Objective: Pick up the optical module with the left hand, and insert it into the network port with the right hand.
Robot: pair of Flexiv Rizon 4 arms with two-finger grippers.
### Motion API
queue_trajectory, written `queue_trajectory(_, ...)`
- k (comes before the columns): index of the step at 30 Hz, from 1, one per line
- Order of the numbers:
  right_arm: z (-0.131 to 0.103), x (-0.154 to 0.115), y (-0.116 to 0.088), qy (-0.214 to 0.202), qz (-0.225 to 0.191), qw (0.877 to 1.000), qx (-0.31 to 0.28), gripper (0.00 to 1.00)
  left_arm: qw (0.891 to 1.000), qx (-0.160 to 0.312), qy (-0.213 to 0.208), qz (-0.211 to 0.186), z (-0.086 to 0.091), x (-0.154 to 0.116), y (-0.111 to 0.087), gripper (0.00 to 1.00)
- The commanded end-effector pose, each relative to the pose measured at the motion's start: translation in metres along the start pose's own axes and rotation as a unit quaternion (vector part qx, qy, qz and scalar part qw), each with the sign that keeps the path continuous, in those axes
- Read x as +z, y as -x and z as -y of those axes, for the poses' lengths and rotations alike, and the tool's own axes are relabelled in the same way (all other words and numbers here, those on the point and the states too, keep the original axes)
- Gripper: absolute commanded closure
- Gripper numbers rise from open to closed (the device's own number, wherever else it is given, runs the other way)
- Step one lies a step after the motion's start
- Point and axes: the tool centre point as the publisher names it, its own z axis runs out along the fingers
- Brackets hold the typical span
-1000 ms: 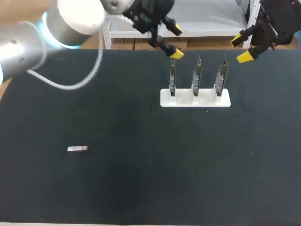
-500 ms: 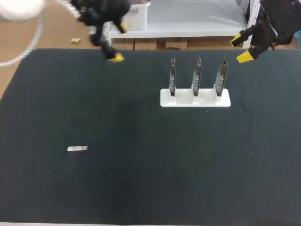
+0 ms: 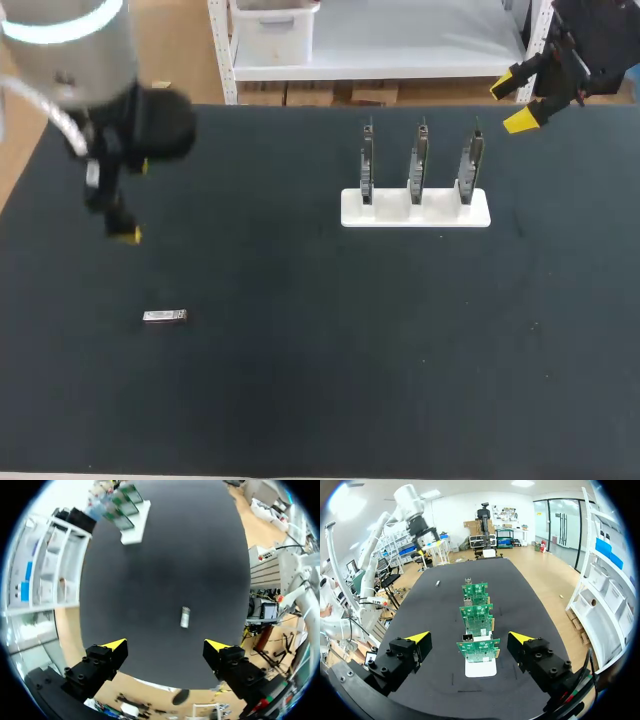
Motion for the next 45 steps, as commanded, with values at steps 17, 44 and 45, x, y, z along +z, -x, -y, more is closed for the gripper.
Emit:
queue_trajectory(17,0.000,0.000,0.000,0.000,0.000,1.000,0.000,0.00,0.997,-0.037,-0.061,0.042,0.037,0.090,0.002,0.00)
queue_trajectory(44,0.000,0.000,0.000,0.000,0.000,1.000,0.000,0.00,0.994,-0.018,-0.100,0.026,0.050,0.150,0.007,0.00)
queue_trajectory(45,0.000,0.000,0.000,0.000,0.000,1.000,0.000,0.00,0.994,-0.018,-0.100,0.026,0.049,0.150,0.006,0.00)
